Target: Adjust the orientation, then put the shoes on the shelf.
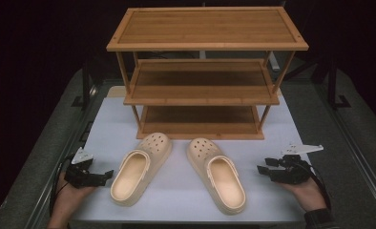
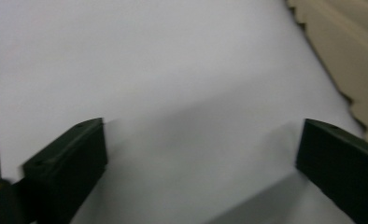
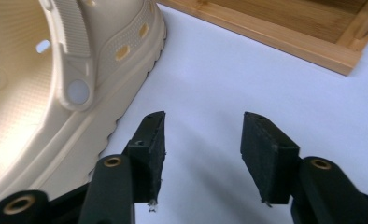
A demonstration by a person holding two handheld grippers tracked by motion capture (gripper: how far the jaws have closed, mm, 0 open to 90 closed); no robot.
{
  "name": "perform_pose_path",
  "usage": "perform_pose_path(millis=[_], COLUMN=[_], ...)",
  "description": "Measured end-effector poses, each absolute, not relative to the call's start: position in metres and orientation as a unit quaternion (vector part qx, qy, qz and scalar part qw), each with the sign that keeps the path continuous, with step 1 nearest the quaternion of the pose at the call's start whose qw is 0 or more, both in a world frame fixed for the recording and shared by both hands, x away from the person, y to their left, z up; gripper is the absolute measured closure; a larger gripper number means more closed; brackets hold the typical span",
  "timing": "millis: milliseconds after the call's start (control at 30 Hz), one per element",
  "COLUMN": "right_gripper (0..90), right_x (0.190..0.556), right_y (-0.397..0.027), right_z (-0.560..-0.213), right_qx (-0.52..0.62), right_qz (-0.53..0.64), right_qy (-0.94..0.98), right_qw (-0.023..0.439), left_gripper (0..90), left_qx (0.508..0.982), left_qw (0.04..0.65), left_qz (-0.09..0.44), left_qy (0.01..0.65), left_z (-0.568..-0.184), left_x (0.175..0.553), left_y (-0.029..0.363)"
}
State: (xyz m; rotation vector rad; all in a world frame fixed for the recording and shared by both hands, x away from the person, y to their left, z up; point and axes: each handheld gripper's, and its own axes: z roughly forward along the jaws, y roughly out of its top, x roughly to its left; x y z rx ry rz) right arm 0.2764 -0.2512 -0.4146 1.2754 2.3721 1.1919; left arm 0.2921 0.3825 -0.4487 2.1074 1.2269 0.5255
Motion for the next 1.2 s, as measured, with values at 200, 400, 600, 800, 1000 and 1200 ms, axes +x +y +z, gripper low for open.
perform_pose_path(millis=[200,400,600,800,1000,1200], right_gripper=[46.8,45.7,44.5,44.5,44.5,44.6], right_x=[0.272,0.272,0.269,0.267,0.269,0.273], right_y=[-0.253,-0.250,-0.239,-0.229,-0.219,-0.202], right_z=[-0.409,-0.408,-0.400,-0.396,-0.393,-0.390], right_qx=[0.430,0.424,0.410,0.397,0.387,0.372], right_qz=[0.414,0.418,0.435,0.444,0.452,0.458], right_qy=[0.796,0.797,0.797,0.799,0.800,0.804], right_qw=[0.100,0.098,0.092,0.088,0.082,0.073], left_gripper=[7.7,15.9,16.0,18.7,28.1,36.5], left_qx=[0.795,0.788,0.791,0.803,0.810,0.816], left_qw=[0.333,0.362,0.388,0.399,0.409,0.409], left_qz=[0.198,0.206,0.209,0.202,0.187,0.184], left_qy=[0.467,0.454,0.424,0.395,0.377,0.366], left_z=[-0.435,-0.414,-0.394,-0.386,-0.384,-0.385], left_x=[0.285,0.274,0.266,0.264,0.266,0.272], left_y=[0.388,0.384,0.368,0.347,0.332,0.322])
